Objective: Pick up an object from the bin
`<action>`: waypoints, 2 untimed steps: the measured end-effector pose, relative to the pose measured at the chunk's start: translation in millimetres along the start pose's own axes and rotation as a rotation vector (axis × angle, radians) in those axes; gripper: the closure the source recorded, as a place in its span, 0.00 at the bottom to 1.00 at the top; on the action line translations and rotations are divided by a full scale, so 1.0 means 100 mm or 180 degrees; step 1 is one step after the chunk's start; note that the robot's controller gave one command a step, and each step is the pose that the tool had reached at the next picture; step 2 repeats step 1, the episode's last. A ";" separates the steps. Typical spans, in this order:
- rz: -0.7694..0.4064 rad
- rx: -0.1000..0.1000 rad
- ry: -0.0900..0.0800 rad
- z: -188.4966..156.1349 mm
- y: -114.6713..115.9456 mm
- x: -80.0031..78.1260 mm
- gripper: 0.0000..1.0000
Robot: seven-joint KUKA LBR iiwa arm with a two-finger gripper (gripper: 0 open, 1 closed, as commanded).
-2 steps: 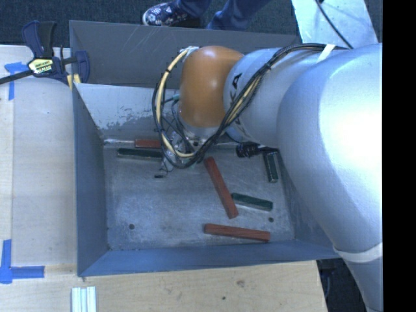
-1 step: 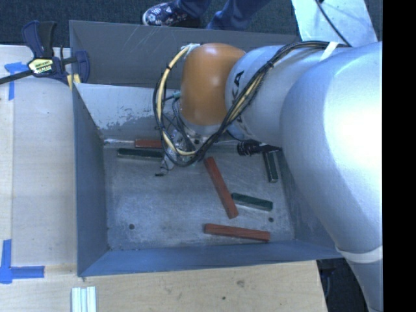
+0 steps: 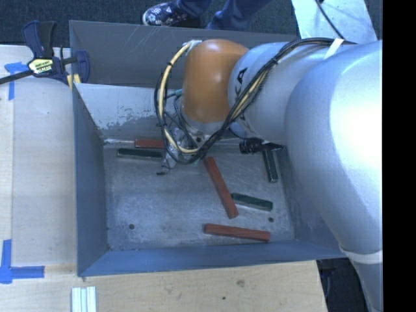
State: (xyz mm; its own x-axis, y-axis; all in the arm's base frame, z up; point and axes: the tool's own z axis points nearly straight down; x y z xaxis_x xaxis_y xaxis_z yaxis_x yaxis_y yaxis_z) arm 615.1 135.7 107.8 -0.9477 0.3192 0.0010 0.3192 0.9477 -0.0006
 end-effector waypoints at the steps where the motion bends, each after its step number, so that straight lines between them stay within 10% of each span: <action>1: 0.0000 0.0003 0.0006 -0.19 0.00 0.00 1.00; 2: 0.0000 0.0003 0.0006 -0.19 0.00 0.00 1.00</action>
Offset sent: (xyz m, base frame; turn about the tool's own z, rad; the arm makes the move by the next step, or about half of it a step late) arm 0.0000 -0.0002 0.0842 0.0000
